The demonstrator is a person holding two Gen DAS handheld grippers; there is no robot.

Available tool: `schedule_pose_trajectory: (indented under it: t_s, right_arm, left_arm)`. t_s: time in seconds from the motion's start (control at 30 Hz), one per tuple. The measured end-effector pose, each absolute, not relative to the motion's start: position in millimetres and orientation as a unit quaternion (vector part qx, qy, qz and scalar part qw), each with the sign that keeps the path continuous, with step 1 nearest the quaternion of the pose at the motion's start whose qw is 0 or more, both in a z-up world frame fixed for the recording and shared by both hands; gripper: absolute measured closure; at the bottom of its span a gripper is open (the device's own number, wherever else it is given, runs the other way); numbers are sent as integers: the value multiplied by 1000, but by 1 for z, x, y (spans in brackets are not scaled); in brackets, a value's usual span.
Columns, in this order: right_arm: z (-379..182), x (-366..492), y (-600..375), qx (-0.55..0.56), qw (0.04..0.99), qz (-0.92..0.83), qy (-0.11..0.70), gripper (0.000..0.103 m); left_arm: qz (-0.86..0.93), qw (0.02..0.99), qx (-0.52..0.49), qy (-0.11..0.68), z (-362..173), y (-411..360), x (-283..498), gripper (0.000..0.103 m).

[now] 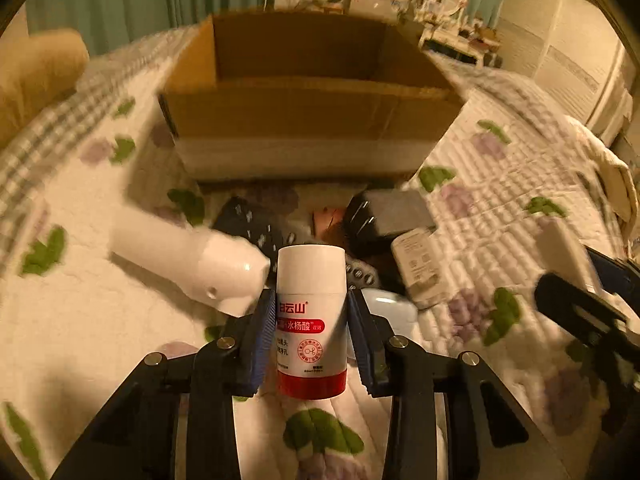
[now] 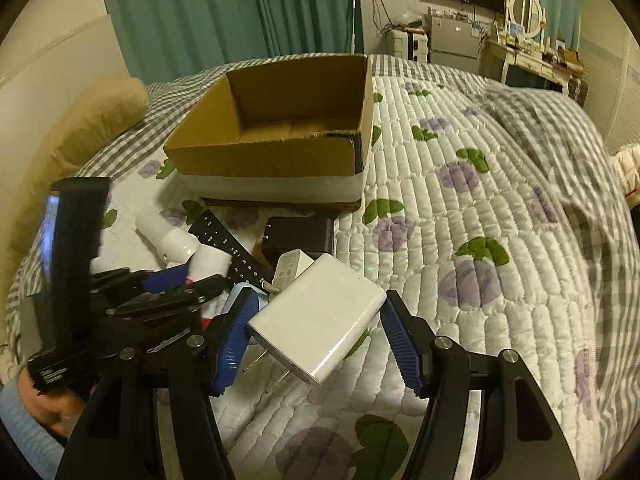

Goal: Organize rigid objects
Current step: 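Lower both held items into the cardboard box and open both grippers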

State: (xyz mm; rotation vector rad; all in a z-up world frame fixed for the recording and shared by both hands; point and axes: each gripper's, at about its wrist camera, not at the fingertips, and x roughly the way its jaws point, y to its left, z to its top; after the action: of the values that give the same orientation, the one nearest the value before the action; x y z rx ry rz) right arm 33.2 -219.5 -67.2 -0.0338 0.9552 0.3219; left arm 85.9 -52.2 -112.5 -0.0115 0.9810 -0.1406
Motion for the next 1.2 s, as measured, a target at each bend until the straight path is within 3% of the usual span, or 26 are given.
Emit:
schedule_pose_trajectory:
  t_s: [0.3,0.5,0.7,1.03,1.1,1.17,1.2]
  right_arm:
    - [23,51,-205,-66,904,176,385,40]
    - [77,98,-187,-78,920,193,332,40]
    - [79,155,-163,-82,920,201,325,40]
    - [1,214,-159,-82,901,198,377,40]
    - [-8,222,-160,-78,899,196,383,40]
    - [-13,226,-164,-72,899,197,385,40]
    - [-13,228,-165,-71,899,196,384,40]
  left_arm:
    - [-73,925,33,372,5,-43,99,67]
    - [-57,935,53,345,44,-37,152,67]
    - [-62,927,55,366,22,-33,216,67]
    - [-68,899,50,429,-64,-36,269,66]
    - [-68,897,44,435,-70,-35,274,62]
    - [-61,902,48,424,-68,-34,275,42]
    - [-56,907,50,415,-64,-33,274,39]
